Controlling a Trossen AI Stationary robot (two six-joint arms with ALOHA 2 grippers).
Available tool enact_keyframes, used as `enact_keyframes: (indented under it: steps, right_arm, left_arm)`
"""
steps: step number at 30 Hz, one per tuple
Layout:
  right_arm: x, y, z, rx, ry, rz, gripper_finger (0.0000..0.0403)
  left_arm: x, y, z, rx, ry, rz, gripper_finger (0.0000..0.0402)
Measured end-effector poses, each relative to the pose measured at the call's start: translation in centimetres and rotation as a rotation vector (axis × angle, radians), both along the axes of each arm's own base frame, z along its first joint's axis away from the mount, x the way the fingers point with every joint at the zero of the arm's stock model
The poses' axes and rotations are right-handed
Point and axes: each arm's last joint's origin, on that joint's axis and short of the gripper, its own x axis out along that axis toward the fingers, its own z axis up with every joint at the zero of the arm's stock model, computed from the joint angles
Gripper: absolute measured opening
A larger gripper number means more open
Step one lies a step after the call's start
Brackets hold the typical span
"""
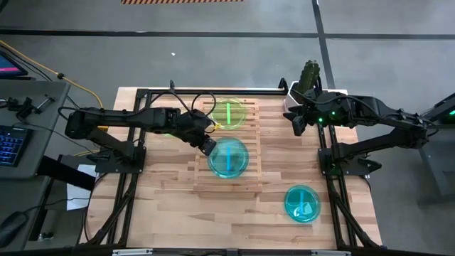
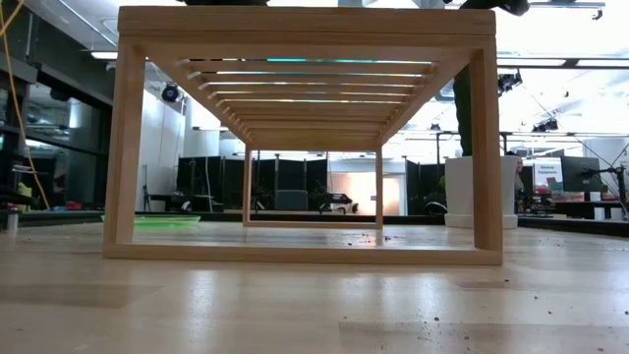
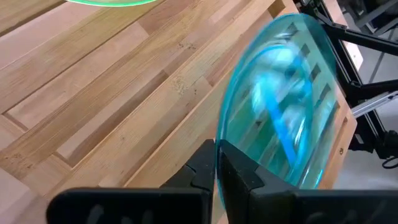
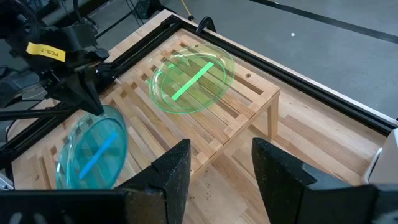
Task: Place and stack plates onto a shelf
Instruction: Put the left blue plate on the shelf, then stack the green plate on the green plate on the shelf
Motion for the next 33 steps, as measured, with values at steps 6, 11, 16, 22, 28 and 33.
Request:
enact_keyframes:
  steps: [6, 11, 16, 22, 28, 33]
  right_arm:
    - [0.0, 0.0, 0.0, 0.014, -0.007, -0.010, 0.0154]
    - [0.0, 0.0, 0.0, 0.017, -0.009, -0.013, 0.0154]
    - [0.0, 0.0, 0.0, 0.018, -0.009, -0.012, 0.0154]
    - [0.1, 0.0, 0.1, 0.019, -0.028, -0.014, 0.0154]
    - [0.5, 0.0, 0.7, 0.013, -0.100, -0.013, 0.0154]
    - [0.6, 0.0, 0.9, 0.012, -0.120, -0.012, 0.0154]
  left_arm:
    - [0.0, 0.4, 0.0, 0.000, 0.000, 0.014, 0.0049]
    - [-0.1, 1.1, 0.0, 0.000, -0.001, 0.027, 0.0087]
    - [-1.1, 2.8, 1.0, -0.008, -0.047, 0.008, 0.0120]
    - [-4.9, 4.7, 4.8, 0.122, -0.200, 0.054, 0.0143]
    - [-9.5, 3.4, 8.3, 0.428, -0.496, 0.201, 0.0143]
    - [-11.7, 1.7, 5.7, 0.461, -0.779, 0.193, 0.0143]
